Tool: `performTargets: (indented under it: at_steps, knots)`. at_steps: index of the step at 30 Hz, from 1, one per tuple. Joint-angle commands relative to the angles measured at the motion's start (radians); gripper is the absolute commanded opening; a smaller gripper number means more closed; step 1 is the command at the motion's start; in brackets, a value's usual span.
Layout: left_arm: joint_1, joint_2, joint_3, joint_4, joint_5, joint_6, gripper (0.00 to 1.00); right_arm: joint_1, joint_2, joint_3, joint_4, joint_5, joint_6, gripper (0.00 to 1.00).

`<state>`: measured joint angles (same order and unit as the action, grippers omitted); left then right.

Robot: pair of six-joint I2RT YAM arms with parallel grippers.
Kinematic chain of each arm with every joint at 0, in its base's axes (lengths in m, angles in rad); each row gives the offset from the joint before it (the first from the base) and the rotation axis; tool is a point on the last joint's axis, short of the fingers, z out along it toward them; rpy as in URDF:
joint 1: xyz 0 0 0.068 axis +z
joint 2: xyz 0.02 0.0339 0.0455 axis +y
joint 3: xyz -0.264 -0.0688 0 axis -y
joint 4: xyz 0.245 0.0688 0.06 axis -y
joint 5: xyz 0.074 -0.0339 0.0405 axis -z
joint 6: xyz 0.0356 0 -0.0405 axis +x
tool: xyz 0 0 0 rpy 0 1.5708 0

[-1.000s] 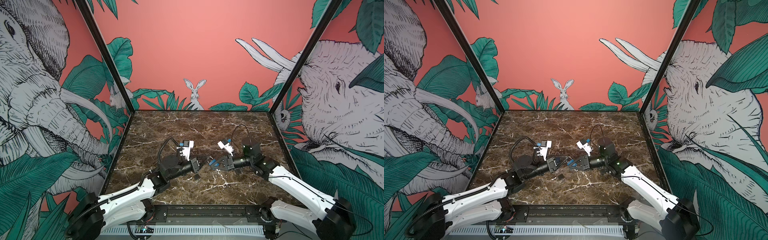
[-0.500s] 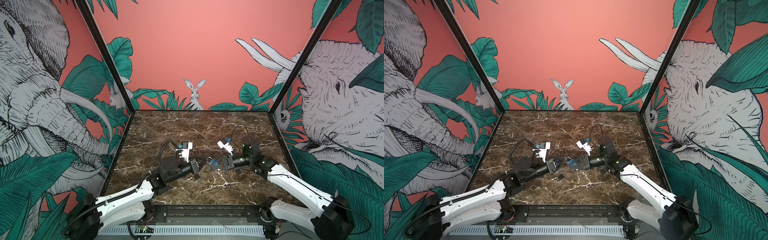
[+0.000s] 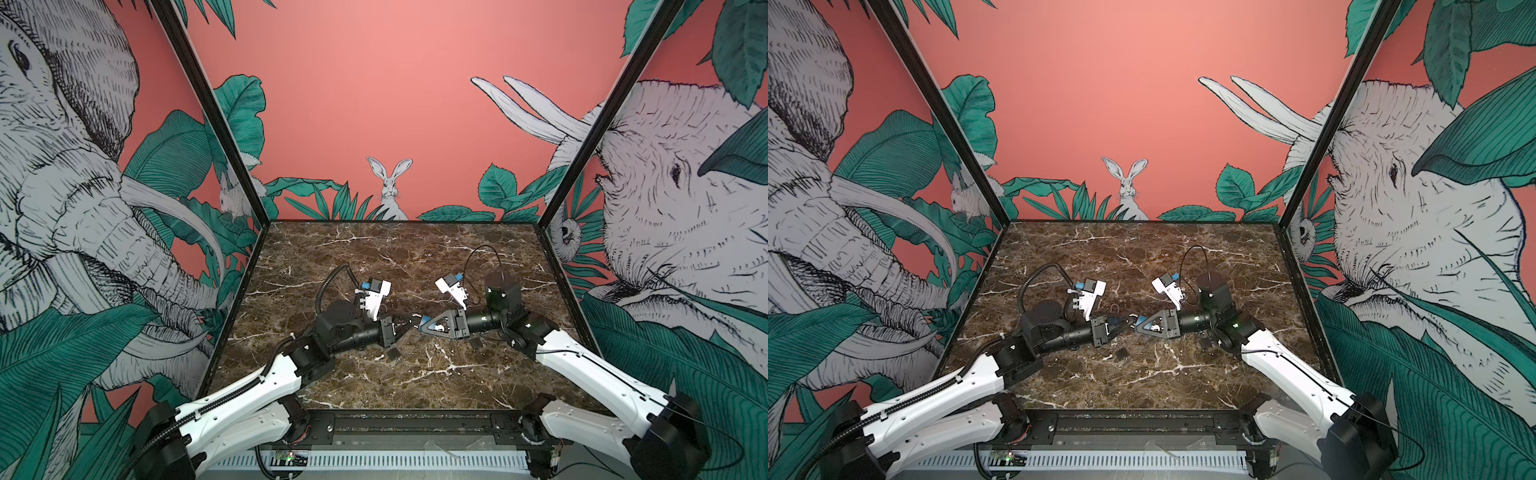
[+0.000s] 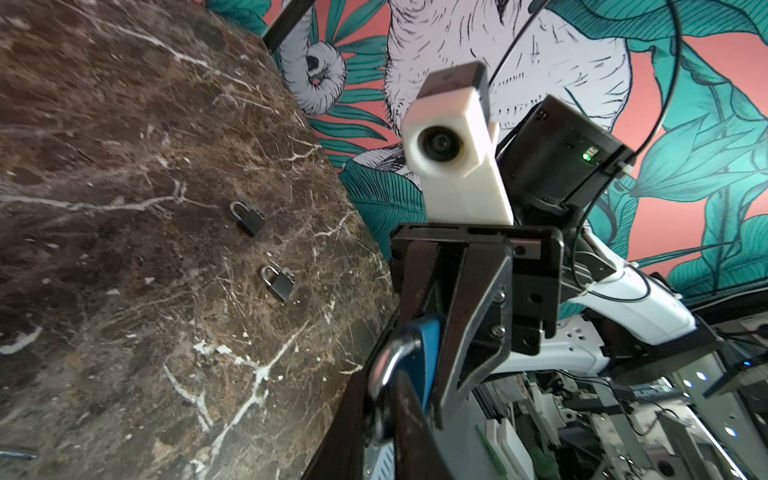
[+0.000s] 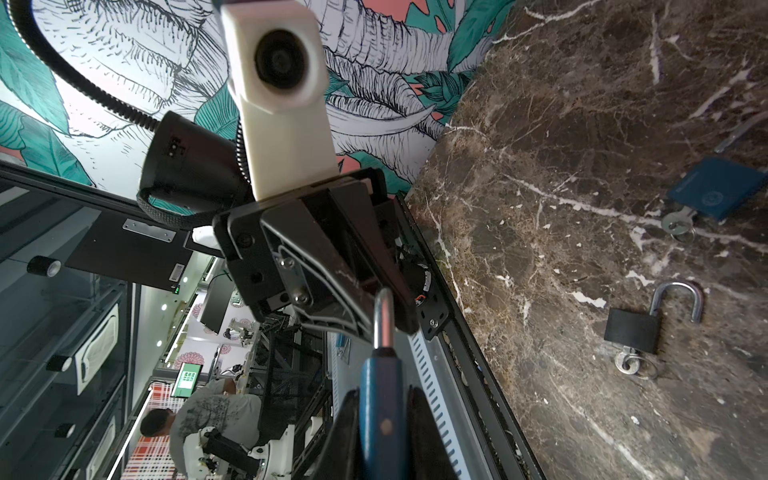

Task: Lock with the key

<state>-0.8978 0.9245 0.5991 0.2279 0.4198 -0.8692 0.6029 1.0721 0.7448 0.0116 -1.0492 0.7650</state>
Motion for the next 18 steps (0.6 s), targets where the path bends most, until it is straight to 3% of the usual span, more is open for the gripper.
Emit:
performTargets:
  at_steps: [1, 6, 15, 18]
  knots:
    - [-0.024, 0.008, 0.05, 0.02, 0.174, 0.027, 0.23, 0.008, -0.003, 0.001, 0.109, 0.094, -0.018, 0.0]
    - [-0.006, 0.005, 0.052, 0.056, 0.174, 0.017, 0.24, 0.01, -0.011, -0.001, 0.103, 0.094, -0.019, 0.0]
    - [0.003, -0.001, 0.054, 0.052, 0.2, 0.013, 0.01, 0.01, -0.011, 0.001, 0.107, 0.092, -0.018, 0.0]
    - [0.005, -0.002, 0.048, 0.057, 0.192, 0.012, 0.0, 0.009, -0.009, -0.001, 0.105, 0.093, -0.017, 0.0]
